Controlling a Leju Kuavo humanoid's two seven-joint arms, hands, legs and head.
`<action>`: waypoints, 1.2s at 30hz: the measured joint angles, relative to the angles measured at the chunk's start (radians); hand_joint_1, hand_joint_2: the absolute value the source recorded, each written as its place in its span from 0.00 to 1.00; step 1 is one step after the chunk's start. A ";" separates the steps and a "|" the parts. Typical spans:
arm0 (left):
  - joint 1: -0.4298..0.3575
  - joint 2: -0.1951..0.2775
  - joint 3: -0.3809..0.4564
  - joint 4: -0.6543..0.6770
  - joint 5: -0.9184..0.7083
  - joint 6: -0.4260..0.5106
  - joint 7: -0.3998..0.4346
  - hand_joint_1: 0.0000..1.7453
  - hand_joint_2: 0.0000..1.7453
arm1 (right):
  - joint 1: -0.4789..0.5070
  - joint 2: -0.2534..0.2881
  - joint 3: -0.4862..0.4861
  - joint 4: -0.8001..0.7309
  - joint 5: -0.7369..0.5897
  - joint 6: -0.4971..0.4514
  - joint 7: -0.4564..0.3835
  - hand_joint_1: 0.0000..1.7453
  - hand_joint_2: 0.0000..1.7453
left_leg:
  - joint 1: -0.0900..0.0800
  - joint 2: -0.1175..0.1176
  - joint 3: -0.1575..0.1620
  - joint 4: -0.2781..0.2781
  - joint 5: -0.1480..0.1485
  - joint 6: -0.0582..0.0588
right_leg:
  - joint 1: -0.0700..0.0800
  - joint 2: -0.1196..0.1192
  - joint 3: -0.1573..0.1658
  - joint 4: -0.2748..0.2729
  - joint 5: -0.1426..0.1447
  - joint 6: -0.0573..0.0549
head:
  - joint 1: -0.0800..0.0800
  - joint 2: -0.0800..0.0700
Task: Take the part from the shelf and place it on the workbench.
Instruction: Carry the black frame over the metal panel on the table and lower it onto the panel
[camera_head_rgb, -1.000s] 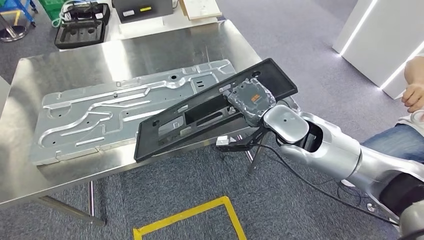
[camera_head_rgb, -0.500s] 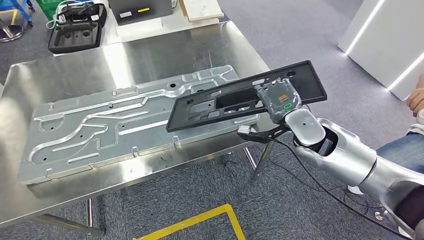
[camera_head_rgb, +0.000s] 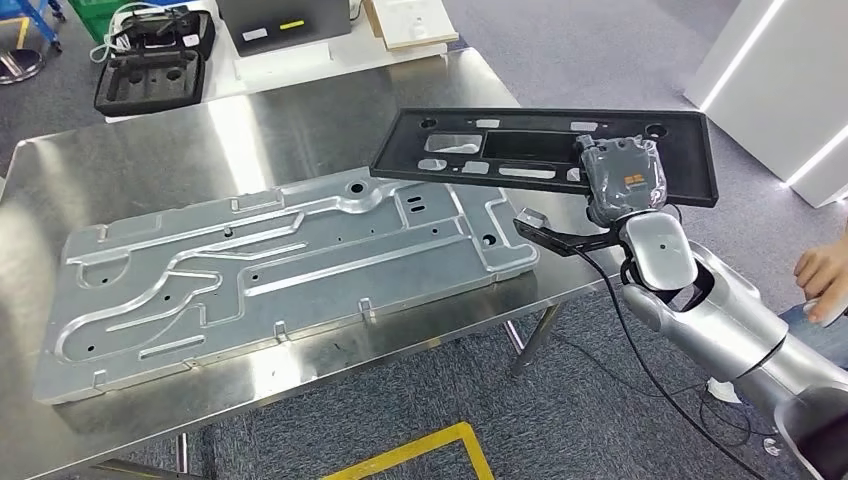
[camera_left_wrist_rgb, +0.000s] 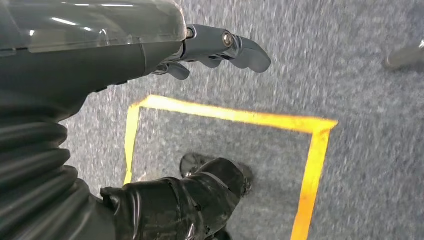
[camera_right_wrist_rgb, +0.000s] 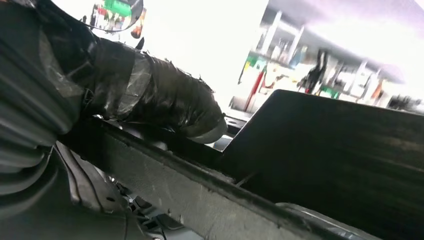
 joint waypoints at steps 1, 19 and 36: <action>-0.001 -0.001 0.000 0.000 0.000 0.003 -0.002 0.00 1.00 | 0.004 0.005 -0.008 0.010 -0.034 0.004 -0.003 1.00 1.00 | 0.004 0.001 0.014 -0.015 0.001 0.001 | 0.001 0.000 -0.007 0.020 -0.012 0.002 | 0.001 0.000; -0.015 0.013 -0.004 0.000 0.023 0.028 -0.014 0.00 1.00 | -0.001 0.093 0.013 0.223 -0.525 0.083 0.003 0.25 0.25 | 0.022 -0.002 -0.065 0.241 -0.179 -0.061 | -0.015 0.010 -0.125 0.079 0.052 -0.018 | 0.003 0.000; -0.023 0.017 -0.005 0.001 0.029 0.259 0.008 0.00 0.00 | -0.100 0.140 0.165 0.206 -0.600 0.015 -0.079 0.00 0.00 | -0.004 0.010 0.072 -0.060 -0.012 0.032 | 0.001 0.003 -0.178 0.241 -0.050 0.006 | 0.004 0.000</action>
